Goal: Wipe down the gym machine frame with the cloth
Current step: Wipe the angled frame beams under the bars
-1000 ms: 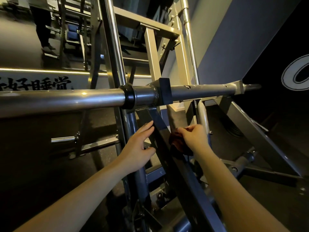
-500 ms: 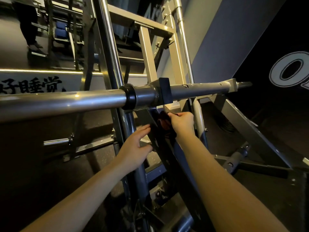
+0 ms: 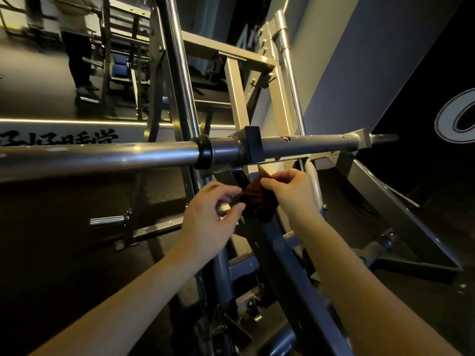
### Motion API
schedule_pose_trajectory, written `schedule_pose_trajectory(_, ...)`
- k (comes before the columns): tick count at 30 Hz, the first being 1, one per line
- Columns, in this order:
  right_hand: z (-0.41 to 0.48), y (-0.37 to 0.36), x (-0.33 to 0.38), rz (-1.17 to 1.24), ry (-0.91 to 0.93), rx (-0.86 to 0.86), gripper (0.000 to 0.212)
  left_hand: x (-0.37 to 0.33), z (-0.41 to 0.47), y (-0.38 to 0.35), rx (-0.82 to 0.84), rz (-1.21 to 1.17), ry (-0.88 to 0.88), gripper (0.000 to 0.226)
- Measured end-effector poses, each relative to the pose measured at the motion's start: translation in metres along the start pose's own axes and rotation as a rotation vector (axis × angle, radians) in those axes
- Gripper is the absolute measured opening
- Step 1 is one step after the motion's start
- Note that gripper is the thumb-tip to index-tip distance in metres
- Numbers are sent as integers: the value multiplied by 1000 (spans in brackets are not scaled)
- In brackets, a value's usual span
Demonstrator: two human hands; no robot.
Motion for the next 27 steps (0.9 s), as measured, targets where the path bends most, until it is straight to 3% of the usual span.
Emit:
schedule_pose_trajectory(6, -47, 0, 19, 249, 48, 150, 23, -25, -2, -10, -48, 265, -47, 51)
schedule_pose_trajectory(9, -59, -2, 26, 285, 87, 200, 16, -23, -5, -5, -59, 204, -39, 49)
schedule_pose_trajectory(12, -60, -5, 28, 302, 96, 276, 12, -16, -6, 0, -83, 95, 26, 32)
schedule_pose_trajectory(14, -56, 0, 22, 157, 164, 254, 13, -1, -5, 4, -73, 40, 122, 21)
schedule_pose_trajectory(17, -44, 9, -2, -295, 285, 153, 18, 41, -5, 9, -43, -34, 317, 26)
schedule_pose_trajectory(20, -36, -7, -26, -604, 411, 227, 36, 77, 5, 5, -10, -21, 404, 30)
schedule_pose_trajectory(23, -29, -23, -44, -726, 483, 263, 47, 91, 29, -7, -26, -17, 378, 31)
schedule_pose_trajectory(27, -28, -25, -55, -695, 508, 191, 50, 108, 57, -25, -48, 26, 369, 27)
Point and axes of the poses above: each hand's wrist, its own z-axis towards the middle knuckle, its own y-axis out of the back of the hand, x = y × z, the point moved 5 cm from there along z, towards the middle knuckle, and after that the axes turned 2 degrees about x, right-handed, at the moved point
